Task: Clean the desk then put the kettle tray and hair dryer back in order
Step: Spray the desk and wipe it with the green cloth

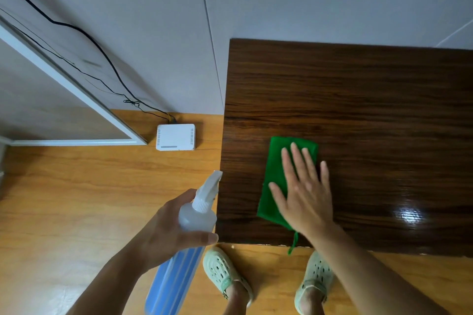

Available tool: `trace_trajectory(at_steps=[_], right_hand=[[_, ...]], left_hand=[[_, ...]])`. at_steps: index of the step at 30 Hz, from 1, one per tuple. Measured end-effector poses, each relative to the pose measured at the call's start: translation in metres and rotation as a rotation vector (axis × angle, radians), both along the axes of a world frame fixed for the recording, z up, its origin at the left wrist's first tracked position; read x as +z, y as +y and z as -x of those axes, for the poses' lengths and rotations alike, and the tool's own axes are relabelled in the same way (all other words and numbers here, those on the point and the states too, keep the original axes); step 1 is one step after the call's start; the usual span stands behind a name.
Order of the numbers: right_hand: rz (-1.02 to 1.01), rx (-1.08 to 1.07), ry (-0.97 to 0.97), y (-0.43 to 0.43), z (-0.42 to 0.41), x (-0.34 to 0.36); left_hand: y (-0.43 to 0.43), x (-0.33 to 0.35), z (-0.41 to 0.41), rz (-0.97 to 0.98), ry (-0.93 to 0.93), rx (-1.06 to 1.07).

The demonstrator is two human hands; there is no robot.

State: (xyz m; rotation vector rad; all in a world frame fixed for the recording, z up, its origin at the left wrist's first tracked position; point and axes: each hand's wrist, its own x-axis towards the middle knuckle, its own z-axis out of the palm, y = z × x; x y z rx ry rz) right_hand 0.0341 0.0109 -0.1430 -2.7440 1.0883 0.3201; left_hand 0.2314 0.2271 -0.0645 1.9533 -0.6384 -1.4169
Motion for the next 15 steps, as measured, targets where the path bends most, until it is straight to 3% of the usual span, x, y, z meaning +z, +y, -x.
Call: trace_trajectory(at_steps=[8, 15], right_hand=[[0.013, -0.178, -0.033, 0.002, -0.044, -0.005], [-0.088, 0.118, -0.072, 0.057, -0.025, 0.0]], left_hand=[[0.005, -0.005, -0.002, 0.012, -0.007, -0.022], [-0.003, -0.006, 0.006, 0.014, -0.011, -0.031]])
